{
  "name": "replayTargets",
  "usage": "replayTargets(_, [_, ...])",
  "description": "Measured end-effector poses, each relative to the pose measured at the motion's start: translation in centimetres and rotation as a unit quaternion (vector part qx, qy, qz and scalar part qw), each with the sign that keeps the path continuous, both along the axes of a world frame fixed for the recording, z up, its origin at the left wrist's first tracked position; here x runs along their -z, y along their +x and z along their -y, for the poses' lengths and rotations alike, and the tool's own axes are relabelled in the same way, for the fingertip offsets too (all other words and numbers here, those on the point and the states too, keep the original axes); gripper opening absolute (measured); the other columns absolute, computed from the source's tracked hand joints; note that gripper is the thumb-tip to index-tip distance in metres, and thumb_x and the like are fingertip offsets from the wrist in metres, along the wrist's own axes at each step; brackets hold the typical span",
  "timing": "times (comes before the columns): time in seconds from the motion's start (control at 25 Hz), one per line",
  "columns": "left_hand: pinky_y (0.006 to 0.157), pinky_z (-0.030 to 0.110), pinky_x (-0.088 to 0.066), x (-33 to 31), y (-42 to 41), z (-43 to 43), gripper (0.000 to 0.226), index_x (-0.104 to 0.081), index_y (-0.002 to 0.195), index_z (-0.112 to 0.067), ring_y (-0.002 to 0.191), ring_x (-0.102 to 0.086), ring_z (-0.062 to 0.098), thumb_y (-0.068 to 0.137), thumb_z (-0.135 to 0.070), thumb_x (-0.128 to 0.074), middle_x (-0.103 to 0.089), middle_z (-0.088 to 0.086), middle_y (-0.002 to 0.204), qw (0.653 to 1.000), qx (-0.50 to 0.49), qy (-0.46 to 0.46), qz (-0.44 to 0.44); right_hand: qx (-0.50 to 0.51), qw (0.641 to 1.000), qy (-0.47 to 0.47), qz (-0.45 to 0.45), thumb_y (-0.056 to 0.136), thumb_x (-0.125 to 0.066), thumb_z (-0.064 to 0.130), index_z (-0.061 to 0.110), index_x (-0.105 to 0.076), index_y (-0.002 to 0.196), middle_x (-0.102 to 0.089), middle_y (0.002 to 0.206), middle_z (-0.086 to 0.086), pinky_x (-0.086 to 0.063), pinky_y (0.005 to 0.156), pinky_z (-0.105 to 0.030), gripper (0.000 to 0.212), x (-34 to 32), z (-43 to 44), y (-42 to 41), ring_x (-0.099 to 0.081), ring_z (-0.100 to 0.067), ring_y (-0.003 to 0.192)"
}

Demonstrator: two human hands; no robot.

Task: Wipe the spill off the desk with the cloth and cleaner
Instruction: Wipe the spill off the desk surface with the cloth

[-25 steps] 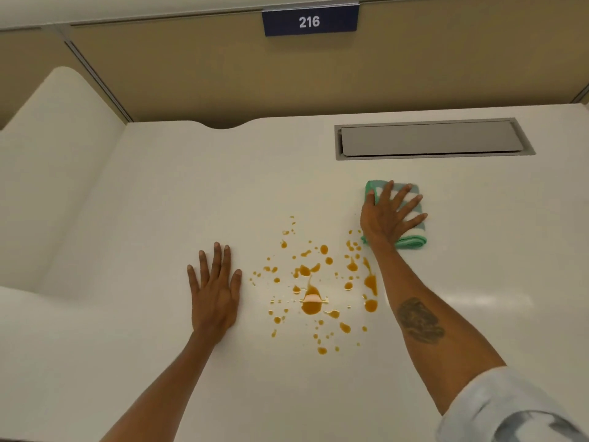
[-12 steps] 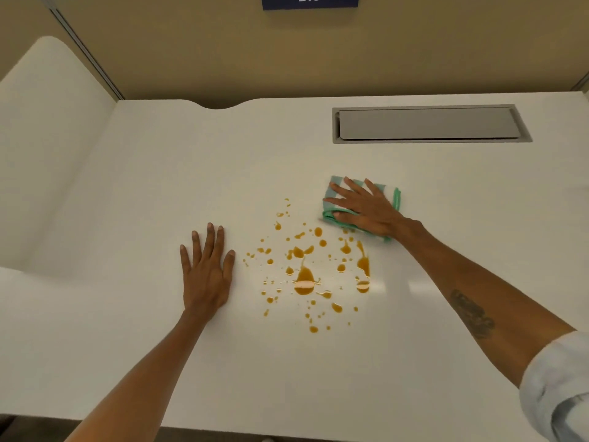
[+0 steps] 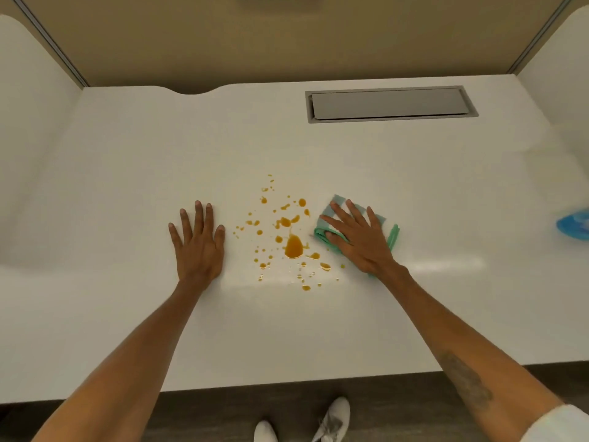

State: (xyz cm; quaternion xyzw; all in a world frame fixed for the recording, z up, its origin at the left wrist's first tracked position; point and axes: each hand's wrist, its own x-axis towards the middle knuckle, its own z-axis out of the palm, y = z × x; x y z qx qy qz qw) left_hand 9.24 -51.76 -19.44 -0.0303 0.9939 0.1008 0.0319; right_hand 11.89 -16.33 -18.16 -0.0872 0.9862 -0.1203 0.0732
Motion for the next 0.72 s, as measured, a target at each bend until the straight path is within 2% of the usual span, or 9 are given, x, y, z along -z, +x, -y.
replayTargets(0.08, [0.124, 0.056, 0.006, 0.0, -0.1, 0.1, 0.061, 0.000, 0.162, -0.022, 0.156, 0.010, 0.029, 0.107, -0.046, -0.012, 0.004, -0.002, 0.170, 1.000, 0.002, -0.002, 0.002, 0.156, 0.987, 0.012, -0.022, 0.103, -0.020, 0.054, 0.043, -0.020, 0.155, -0.008, 0.166, 0.012, 0.003, 0.122, -0.052, 0.053, 0.3, 3.4, 3.3, -0.002, -0.020, 0.155])
replayTargets(0.12, [0.124, 0.056, 0.005, 0.0, 0.0, 0.1, 0.061, 0.000, 0.162, -0.022, 0.156, 0.010, 0.030, 0.107, -0.045, -0.012, 0.004, -0.002, 0.170, 1.000, 0.002, -0.003, 0.003, 0.249, 0.968, 0.007, -0.028, 0.104, -0.021, 0.052, 0.041, -0.019, 0.155, -0.008, 0.167, 0.009, 0.002, 0.122, -0.055, 0.052, 0.3, 5.6, 4.7, -0.002, -0.023, 0.155])
replayTargets(0.24, [0.124, 0.057, 0.004, 0.0, 0.0, 0.1, 0.061, 0.000, 0.162, -0.021, 0.156, 0.010, 0.031, 0.107, -0.045, -0.013, 0.004, 0.000, 0.170, 1.000, 0.000, -0.007, -0.002, 0.477, 0.876, -0.069, -0.006, 0.104, -0.020, 0.051, 0.036, -0.012, 0.158, -0.003, 0.168, 0.001, 0.004, 0.120, -0.062, 0.056, -0.3, 13.0, 5.9, 0.003, -0.030, 0.155])
replayTargets(0.32, [0.124, 0.057, 0.004, -0.1, 0.0, -0.1, 0.062, 0.000, 0.162, -0.021, 0.156, 0.010, 0.031, 0.106, -0.045, -0.012, 0.005, 0.000, 0.170, 1.000, 0.003, -0.003, 0.000, 0.562, 0.820, -0.110, -0.005, 0.105, -0.024, 0.048, 0.032, -0.013, 0.159, 0.001, 0.168, -0.004, 0.002, 0.117, -0.067, 0.057, -0.9, 16.2, 4.9, 0.006, -0.034, 0.154])
replayTargets(0.44, [0.124, 0.056, 0.005, 0.0, -0.1, 0.0, 0.062, 0.001, 0.162, -0.022, 0.156, 0.010, 0.030, 0.106, -0.047, -0.011, 0.006, -0.002, 0.170, 1.000, -0.002, -0.004, -0.003, 0.629, 0.767, -0.126, -0.010, 0.105, -0.025, 0.044, 0.027, -0.014, 0.159, 0.003, 0.168, -0.009, -0.001, 0.116, -0.071, 0.058, -1.4, 18.2, 1.5, 0.005, -0.039, 0.153])
replayTargets(0.56, [0.125, 0.055, 0.005, 0.1, -0.2, 0.0, 0.062, 0.002, 0.161, -0.023, 0.156, 0.011, 0.029, 0.106, -0.047, -0.010, 0.007, -0.003, 0.170, 1.000, -0.005, 0.001, -0.004, 0.639, 0.758, -0.133, -0.008, 0.105, -0.023, 0.044, 0.025, -0.011, 0.159, 0.004, 0.167, -0.011, -0.002, 0.115, -0.071, 0.059, -1.6, 18.3, -1.9, 0.005, -0.040, 0.153])
replayTargets(0.72, [0.125, 0.055, 0.005, 0.2, -0.3, 0.1, 0.061, 0.004, 0.161, -0.025, 0.156, 0.013, 0.027, 0.106, -0.048, -0.010, 0.009, -0.005, 0.169, 1.000, -0.008, 0.005, -0.010, 0.592, 0.794, -0.136, 0.000, 0.106, -0.024, 0.045, 0.025, -0.008, 0.160, 0.007, 0.167, -0.011, 0.001, 0.115, -0.071, 0.060, -1.6, 18.3, -6.2, 0.008, -0.040, 0.152])
